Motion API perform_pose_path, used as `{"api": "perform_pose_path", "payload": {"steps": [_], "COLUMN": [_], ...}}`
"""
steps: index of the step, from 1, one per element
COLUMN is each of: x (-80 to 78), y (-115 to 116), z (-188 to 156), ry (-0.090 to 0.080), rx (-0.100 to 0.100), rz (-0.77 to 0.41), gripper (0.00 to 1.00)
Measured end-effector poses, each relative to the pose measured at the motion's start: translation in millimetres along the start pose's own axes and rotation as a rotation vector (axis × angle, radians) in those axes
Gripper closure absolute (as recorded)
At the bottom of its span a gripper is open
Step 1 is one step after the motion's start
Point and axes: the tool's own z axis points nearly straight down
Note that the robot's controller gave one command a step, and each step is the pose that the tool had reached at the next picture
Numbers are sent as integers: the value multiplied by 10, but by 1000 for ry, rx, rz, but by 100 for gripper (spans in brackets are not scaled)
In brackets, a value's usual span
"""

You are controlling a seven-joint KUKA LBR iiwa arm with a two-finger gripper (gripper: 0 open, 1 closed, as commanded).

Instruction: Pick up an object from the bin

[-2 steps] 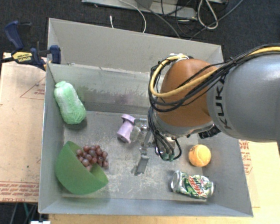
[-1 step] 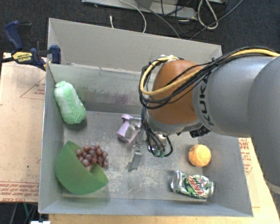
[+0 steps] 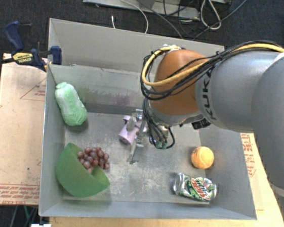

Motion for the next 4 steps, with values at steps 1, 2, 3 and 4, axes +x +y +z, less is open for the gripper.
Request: {"api": "perform_pose_path", "payload": {"steps": [1, 2, 3, 4], "x": [-699, -753, -611, -699], "y": [245, -162, 303, -66], "z": [302, -15, 766, 310], "ry": [10, -1, 14, -14], "rx": [1, 1, -2, -1], "rz": [102, 78, 32, 106], "gripper": [0, 0, 0, 0]}}
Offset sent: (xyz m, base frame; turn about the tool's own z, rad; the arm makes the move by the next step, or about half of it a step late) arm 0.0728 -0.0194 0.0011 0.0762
